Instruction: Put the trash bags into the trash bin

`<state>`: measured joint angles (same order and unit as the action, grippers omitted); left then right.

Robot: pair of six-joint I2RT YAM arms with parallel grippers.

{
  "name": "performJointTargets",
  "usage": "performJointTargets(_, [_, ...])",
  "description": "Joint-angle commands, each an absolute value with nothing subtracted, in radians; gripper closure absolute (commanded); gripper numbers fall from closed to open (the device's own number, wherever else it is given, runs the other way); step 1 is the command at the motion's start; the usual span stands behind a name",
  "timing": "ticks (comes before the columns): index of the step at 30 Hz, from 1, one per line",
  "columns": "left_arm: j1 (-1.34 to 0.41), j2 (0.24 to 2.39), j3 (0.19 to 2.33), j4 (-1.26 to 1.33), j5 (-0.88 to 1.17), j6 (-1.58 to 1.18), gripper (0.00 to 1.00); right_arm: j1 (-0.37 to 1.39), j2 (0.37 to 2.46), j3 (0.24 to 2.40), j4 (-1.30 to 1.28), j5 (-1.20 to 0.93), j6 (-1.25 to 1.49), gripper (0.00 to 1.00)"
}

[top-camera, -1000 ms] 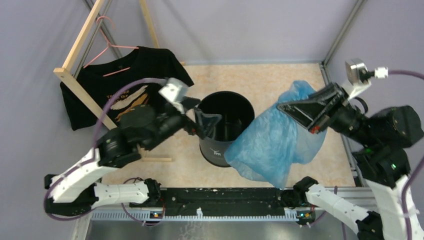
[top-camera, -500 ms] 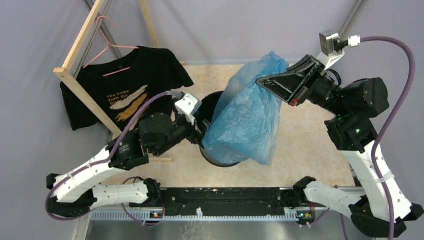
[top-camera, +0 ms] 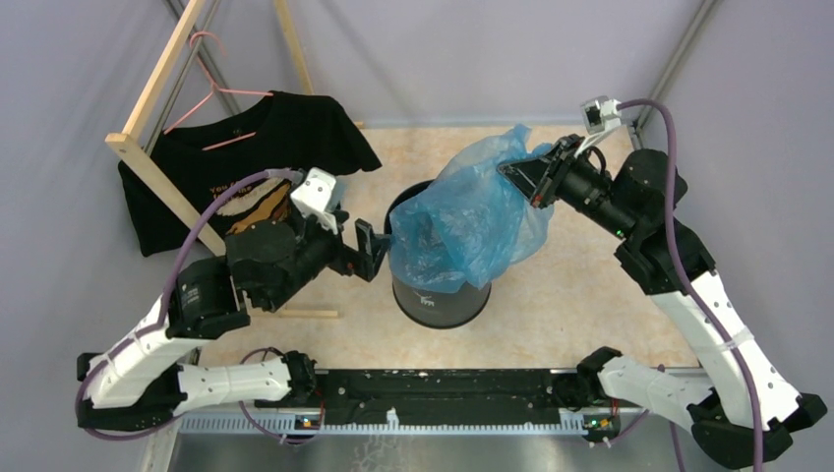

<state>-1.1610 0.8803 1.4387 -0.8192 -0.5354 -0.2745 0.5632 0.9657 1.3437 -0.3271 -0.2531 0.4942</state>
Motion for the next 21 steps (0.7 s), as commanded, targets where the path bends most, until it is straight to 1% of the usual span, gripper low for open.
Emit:
performJointTargets(1, [-1.164,0.819,1.451,-0.716,-0.437,-0.208,0.01,0.571,0.909,1.339,-0.344,-0.151,0.396,1.0])
performJointTargets(4, [-1.163,0.787,1.438,-0.615,-0.242,-0.171,0.01,0.571,0.917,1.343,-0.299,-0.189,0.412,1.0])
performJointTargets(7, [-1.163,0.817,1.441,-0.602,-0.171,-0.186,0.03,0.57,0.929,1.325,-0.216,-0.247,0.467,1.0])
performJointTargets(10, [-1.163,0.872,1.417,-0.617,-0.214,-0.225,0.1,0.569,0.94,1.303,-0.118,-0.299,0.534,1.0])
performJointTargets(13, [-1.163,0.917,1.336,-0.589,-0.284,-0.283,0.17,0.57,0.957,1.291,-0.026,-0.353,0.613,1.0])
performJointTargets(15, [-1.163,0.95,1.299,-0.564,-0.328,-0.317,0.19,0.57,0.962,1.269,0.051,-0.387,0.672,1.0])
performJointTargets(16, [-1.163,0.972,1.285,-0.549,-0.352,-0.332,0.18,0.57,0.962,1.253,0.088,-0.398,0.71,1.0])
performJointTargets(18, [-1.163,1.005,1.259,-0.505,-0.39,-0.35,0.12,0.571,0.963,1.195,0.187,-0.407,0.796,1.0])
performJointTargets(21, [-1.16,1.063,1.247,-0.453,-0.448,-0.361,0.09,0.57,0.979,1.093,0.366,-0.427,0.933,1.0])
